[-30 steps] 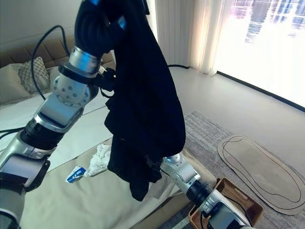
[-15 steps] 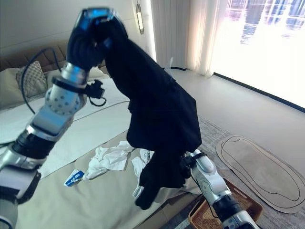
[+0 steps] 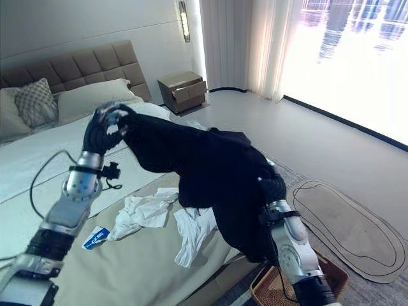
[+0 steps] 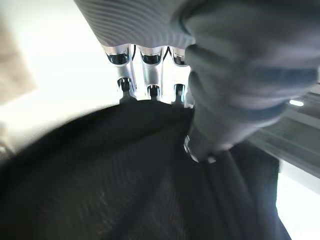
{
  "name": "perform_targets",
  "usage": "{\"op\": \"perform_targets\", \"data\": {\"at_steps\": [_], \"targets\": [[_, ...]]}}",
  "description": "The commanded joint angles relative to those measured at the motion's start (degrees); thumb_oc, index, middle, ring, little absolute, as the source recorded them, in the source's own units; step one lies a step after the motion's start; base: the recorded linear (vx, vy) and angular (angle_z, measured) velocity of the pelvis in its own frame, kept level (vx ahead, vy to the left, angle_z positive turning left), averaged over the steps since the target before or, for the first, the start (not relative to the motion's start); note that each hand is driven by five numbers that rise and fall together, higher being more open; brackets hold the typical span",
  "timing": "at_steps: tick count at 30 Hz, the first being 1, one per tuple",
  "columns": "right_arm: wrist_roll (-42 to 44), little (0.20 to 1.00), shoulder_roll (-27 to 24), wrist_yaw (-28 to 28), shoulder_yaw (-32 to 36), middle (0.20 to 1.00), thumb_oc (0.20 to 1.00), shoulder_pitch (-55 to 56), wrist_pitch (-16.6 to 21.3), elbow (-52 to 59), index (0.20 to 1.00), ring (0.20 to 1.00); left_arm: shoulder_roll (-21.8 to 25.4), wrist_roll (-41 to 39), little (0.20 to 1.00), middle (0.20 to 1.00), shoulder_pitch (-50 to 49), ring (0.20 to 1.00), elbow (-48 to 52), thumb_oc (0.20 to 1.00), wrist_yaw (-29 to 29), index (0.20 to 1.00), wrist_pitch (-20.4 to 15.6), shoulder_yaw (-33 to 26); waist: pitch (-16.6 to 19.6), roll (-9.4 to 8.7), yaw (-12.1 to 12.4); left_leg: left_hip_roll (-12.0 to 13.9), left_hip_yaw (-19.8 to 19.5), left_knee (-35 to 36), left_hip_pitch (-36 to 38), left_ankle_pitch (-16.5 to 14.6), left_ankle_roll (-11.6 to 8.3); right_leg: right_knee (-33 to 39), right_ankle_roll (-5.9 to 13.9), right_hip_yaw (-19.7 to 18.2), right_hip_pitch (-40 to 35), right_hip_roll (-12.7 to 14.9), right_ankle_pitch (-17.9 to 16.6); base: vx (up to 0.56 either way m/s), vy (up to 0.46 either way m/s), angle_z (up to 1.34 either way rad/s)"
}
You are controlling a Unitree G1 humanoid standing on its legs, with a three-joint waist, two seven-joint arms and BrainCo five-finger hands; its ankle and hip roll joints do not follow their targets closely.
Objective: Pick up clothes into the bucket
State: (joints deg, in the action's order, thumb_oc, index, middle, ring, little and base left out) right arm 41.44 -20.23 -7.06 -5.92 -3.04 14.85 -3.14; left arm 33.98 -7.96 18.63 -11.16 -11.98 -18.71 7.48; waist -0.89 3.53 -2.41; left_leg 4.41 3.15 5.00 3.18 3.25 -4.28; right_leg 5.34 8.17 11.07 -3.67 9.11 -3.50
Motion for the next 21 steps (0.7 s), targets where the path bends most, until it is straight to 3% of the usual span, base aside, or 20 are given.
{"op": "perform_targets", "data": {"at_steps": [1, 8, 13, 21], "targets": [[3.2, 0.200, 1.3, 1.6, 7.7, 0.200, 0.200, -1.4, 7.4, 8.3, 0.200, 0.200, 1.9, -0.8, 1.000, 1.000, 0.3, 1.000, -4.7, 1.000, 0.0, 1.000, -1.6, -6.3, 1.5, -4.19, -0.8, 1.6, 0.6, -4.7, -2.1, -3.3, -0.21, -2.2, 3.55, 1.0, 0.2, 4.2, -0.7, 0.01, -0.008, -0.03], [2.9, 0.200, 1.0, 3.9, 15.2, 0.200, 0.200, -0.7, 9.6, 10.5, 0.200, 0.200, -6.5, -7.2, 1.000, 1.000, -15.5, 1.000, -5.4, 1.000, 8.1, 1.000, -1.7, -8.0, 1.0, -4.66, -0.5, 1.6, 0.7, -5.1, -2.5, -3.6, 0.07, -2.3, 3.33, 0.6, 0.6, 4.1, -0.6, 0.00, -0.004, -0.07], [3.3, 0.200, -0.7, 5.2, 20.2, 0.200, 0.200, -1.2, 11.3, 10.0, 0.200, 0.200, -8.6, -12.0, 1.000, 1.000, -22.1, 1.000, -7.2, 1.000, 15.4, 1.000, -1.7, -5.7, 0.4, -4.94, -0.2, 1.5, 0.5, -5.6, -3.2, -3.8, 0.30, -2.6, 3.22, 0.4, 1.3, 4.1, -0.7, 0.00, 0.000, -0.02], [1.2, 0.200, -3.3, 8.4, 29.3, 0.200, 0.200, 1.8, 14.0, 9.0, 0.200, 0.200, -10.4, -18.4, 1.000, 1.000, -26.9, 1.000, -7.6, 1.000, 18.6, 1.000, -2.1, -8.4, -0.1, -5.63, -0.3, 1.4, 0.0, -6.0, -4.6, -3.9, 0.48, -2.8, 3.17, 0.6, 2.1, 3.9, -0.6, 0.00, 0.000, 0.00]]}}
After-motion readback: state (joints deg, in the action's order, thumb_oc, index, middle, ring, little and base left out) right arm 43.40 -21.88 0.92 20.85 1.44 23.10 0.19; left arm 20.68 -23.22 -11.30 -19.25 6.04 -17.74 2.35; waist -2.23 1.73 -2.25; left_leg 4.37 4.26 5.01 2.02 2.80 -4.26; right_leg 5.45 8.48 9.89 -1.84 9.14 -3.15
